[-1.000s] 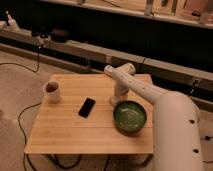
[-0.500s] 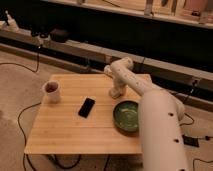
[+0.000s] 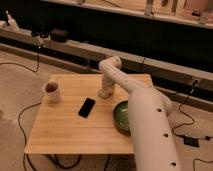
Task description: Wipe the white sponge on the table
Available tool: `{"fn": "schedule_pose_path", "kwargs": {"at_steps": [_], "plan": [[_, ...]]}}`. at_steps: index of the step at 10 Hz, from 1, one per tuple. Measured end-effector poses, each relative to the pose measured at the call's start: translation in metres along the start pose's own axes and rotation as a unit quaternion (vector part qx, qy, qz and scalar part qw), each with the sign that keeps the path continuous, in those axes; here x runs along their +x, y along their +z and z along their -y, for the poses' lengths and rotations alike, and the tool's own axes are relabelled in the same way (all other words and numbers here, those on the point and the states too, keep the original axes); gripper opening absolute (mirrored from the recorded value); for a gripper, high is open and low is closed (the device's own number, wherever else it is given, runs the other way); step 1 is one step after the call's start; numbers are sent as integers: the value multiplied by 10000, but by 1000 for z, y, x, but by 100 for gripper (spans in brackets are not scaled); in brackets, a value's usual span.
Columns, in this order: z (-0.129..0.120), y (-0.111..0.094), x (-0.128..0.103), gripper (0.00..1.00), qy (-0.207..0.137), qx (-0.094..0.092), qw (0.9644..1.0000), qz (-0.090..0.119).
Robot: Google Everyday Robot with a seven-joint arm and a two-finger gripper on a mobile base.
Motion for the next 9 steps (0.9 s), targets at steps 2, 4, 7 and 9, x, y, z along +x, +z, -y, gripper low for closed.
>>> {"fn": "schedule_pose_path", "kwargs": {"at_steps": [2, 4, 7, 9], "plan": [[-10, -9, -23, 38, -224, 1, 9996, 168], [-32, -14, -40, 38, -291, -93, 9992, 274], [-77, -5, -49, 38, -77, -409, 9988, 276], [-101, -4, -30, 38, 373, -515, 9979, 137]]}}
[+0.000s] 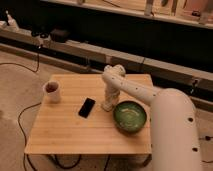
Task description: Wipe the white sponge on the table
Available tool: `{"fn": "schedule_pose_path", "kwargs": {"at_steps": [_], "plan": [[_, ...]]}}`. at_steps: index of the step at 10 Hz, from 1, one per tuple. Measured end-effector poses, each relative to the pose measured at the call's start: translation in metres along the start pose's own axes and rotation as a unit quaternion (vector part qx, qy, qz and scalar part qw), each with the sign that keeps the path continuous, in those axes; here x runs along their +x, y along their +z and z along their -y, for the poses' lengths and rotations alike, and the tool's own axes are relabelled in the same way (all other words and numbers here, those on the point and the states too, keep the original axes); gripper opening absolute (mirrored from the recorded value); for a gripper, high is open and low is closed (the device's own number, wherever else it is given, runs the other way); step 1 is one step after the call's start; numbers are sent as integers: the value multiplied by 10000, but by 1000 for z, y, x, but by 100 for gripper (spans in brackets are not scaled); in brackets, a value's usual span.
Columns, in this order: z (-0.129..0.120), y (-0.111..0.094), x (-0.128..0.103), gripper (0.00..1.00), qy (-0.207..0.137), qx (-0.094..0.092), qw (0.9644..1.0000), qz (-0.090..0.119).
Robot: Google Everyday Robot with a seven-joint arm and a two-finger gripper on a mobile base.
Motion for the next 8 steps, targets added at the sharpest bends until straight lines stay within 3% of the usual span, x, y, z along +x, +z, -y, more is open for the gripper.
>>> {"fn": "schedule_pose_path", "kwargs": {"at_steps": [2, 4, 6, 8], "plan": [[-15, -1, 37, 38, 467, -9, 9986, -231], [-24, -11, 88, 38, 962, 100, 9939, -531], [-11, -18, 112, 38, 1187, 264, 9907, -616], [26, -19, 111, 38, 1030, 441, 9920, -573]]}}
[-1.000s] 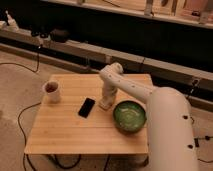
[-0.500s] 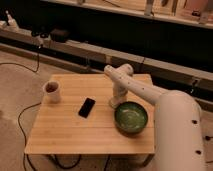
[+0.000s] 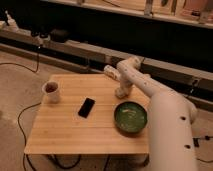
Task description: Wipe the white sponge on the table
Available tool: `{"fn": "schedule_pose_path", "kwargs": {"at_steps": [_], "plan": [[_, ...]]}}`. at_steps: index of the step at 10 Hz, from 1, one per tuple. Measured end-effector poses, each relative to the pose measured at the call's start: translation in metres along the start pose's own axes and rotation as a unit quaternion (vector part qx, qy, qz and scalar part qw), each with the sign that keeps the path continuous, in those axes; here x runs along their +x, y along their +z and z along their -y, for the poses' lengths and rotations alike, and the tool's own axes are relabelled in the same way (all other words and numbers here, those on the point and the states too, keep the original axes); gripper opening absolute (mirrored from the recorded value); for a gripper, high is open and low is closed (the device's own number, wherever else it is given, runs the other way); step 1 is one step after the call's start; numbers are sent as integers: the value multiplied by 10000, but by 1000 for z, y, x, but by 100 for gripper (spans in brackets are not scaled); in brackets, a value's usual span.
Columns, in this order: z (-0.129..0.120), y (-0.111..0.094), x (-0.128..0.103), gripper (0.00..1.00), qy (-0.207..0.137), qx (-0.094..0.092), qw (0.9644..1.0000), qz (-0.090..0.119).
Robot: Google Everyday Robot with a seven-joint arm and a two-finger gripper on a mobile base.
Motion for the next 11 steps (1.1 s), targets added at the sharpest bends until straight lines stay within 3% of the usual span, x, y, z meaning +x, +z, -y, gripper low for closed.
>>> {"fn": "schedule_pose_path", "kwargs": {"at_steps": [3, 6, 7, 9, 10, 11], "plan": [[41, 4, -41, 38, -506, 128, 9985, 174], [57, 2, -98, 38, -1257, 177, 9910, 435], [54, -1, -120, 38, -1554, 185, 9862, 545], [40, -6, -138, 38, -1804, 156, 9812, 663], [27, -8, -143, 38, -1873, 118, 9796, 717], [16, -8, -143, 38, -1836, 70, 9801, 750]]}}
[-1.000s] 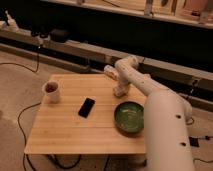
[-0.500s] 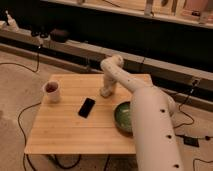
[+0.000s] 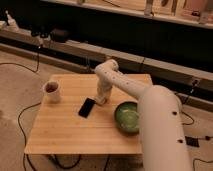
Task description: Wipe the white sponge on the table
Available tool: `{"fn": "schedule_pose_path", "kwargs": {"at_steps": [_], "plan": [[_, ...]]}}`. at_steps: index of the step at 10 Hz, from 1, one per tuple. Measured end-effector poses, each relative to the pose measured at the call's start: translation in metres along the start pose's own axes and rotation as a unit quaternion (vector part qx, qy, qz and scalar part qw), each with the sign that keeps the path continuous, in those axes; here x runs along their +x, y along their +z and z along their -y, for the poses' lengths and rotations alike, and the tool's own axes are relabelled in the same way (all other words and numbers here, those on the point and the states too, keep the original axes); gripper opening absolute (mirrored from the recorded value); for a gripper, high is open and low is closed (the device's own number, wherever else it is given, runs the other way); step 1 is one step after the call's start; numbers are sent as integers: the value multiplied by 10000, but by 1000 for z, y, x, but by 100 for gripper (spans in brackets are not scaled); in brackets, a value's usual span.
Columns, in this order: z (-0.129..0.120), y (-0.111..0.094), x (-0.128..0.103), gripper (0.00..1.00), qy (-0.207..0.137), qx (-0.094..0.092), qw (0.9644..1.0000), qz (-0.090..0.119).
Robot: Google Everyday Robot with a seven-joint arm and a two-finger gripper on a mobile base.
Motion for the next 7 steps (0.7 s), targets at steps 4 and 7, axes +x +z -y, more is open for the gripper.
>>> {"fn": "schedule_pose_path", "kwargs": {"at_steps": [4, 7], "plan": [[-62, 6, 1, 38, 577, -256, 9980, 63], [-101, 1, 32, 38, 1100, -405, 9929, -199]]}}
